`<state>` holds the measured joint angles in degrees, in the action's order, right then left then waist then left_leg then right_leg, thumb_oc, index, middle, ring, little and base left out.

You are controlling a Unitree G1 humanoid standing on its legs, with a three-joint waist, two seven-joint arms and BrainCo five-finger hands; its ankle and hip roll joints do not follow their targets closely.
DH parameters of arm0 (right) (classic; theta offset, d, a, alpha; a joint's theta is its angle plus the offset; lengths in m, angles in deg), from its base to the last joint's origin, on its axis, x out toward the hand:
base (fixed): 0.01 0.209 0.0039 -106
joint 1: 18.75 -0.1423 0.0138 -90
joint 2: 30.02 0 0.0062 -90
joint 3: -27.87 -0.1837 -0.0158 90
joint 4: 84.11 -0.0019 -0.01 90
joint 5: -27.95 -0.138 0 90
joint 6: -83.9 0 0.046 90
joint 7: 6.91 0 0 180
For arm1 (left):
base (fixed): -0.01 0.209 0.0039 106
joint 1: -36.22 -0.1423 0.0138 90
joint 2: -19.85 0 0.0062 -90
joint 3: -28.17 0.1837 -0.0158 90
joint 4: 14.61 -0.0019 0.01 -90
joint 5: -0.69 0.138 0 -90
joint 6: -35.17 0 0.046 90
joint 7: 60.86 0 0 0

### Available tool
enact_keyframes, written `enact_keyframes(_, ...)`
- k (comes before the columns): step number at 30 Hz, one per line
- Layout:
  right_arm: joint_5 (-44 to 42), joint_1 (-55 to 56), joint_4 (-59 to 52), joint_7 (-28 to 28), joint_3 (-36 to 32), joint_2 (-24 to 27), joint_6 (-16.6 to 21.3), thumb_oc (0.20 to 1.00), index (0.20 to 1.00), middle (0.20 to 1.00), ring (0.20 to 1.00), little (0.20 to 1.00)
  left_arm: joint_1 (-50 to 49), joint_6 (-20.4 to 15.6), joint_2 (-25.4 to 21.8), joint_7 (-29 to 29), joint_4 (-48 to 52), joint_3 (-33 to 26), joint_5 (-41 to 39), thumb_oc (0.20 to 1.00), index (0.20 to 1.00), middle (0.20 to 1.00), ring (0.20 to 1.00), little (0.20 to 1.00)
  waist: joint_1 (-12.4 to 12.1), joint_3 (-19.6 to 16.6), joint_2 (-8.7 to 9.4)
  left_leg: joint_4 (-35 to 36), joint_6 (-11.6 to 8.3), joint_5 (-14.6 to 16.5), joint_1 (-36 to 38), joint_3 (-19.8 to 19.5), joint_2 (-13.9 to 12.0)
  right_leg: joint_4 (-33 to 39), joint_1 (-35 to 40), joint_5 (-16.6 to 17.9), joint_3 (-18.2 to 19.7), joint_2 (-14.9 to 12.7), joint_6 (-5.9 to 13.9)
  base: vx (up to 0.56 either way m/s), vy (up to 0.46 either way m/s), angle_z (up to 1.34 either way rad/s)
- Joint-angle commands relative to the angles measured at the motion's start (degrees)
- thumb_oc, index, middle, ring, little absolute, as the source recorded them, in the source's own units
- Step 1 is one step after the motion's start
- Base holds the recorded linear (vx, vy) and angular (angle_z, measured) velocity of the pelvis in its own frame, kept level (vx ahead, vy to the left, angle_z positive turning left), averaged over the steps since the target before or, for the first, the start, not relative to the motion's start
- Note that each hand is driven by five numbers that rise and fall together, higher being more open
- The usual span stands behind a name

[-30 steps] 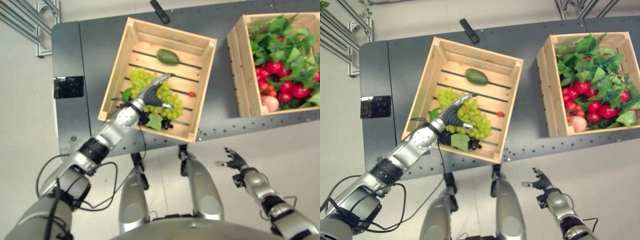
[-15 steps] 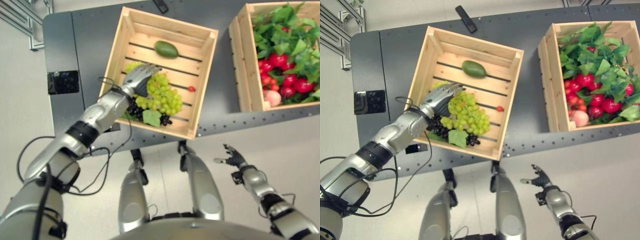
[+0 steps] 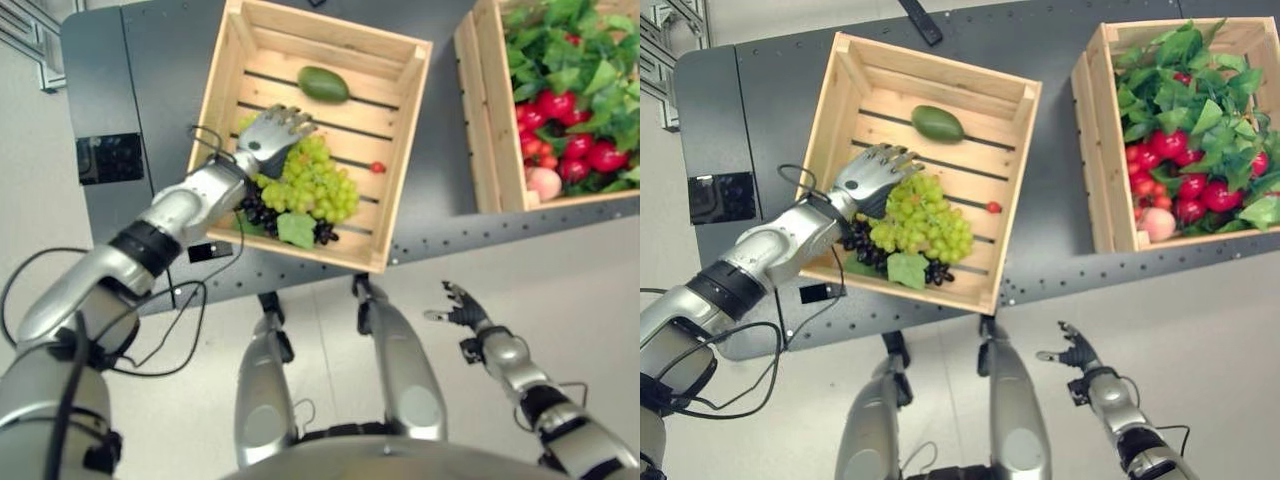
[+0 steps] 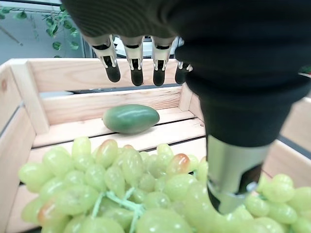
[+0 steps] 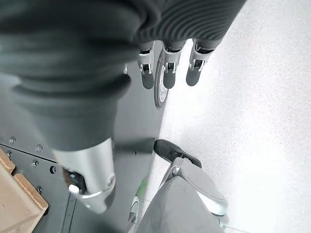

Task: Pick up the fruits from the basket on one side to the basket on the other side

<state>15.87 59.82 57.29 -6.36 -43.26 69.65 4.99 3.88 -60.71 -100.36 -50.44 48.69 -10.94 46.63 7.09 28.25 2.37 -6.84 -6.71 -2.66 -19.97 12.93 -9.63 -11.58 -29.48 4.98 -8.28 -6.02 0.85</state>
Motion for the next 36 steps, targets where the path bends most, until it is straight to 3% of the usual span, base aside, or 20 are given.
enact_keyframes(1,-2.2,2.1,-4.4,-0.1,1.0,3.1,1.8,1.000,1.000,1.000,1.000,1.000,2.7,-0.3,-3.2,1.1,0.0,-0.8,2.3,1.000,1.000,1.000,1.000,1.000,0.2,-0.8,1.16,-8.1,0.25,2.3,-4.6,-2.3,-2.9,-5.2,-1.0,-6.0,2.8,-2.7,7.34,0.00,-0.005,-0.05)
enact_keyframes(17,-2.9,2.2,-9.3,-0.6,1.1,4.8,2.0,1.000,1.000,1.000,1.000,1.000,5.4,0.1,-4.7,0.0,-2.4,4.2,7.0,1.000,1.000,1.000,1.000,1.000,0.9,0.2,1.17,-9.2,0.23,2.4,-6.8,-2.5,-3.2,-6.7,-3.5,-6.4,3.0,-2.4,7.30,0.00,-0.004,-0.03)
enact_keyframes(36,-3.3,1.9,-14.2,-0.9,0.5,6.6,2.2,1.000,1.000,1.000,1.000,1.000,1.3,-1.2,-4.9,-2.9,-5.4,7.2,9.7,1.000,1.000,1.000,1.000,1.000,1.3,1.0,1.47,-10.3,0.27,2.9,-8.4,-2.3,-3.5,-7.6,-5.6,-6.4,4.0,-1.9,7.05,0.00,0.001,-0.01)
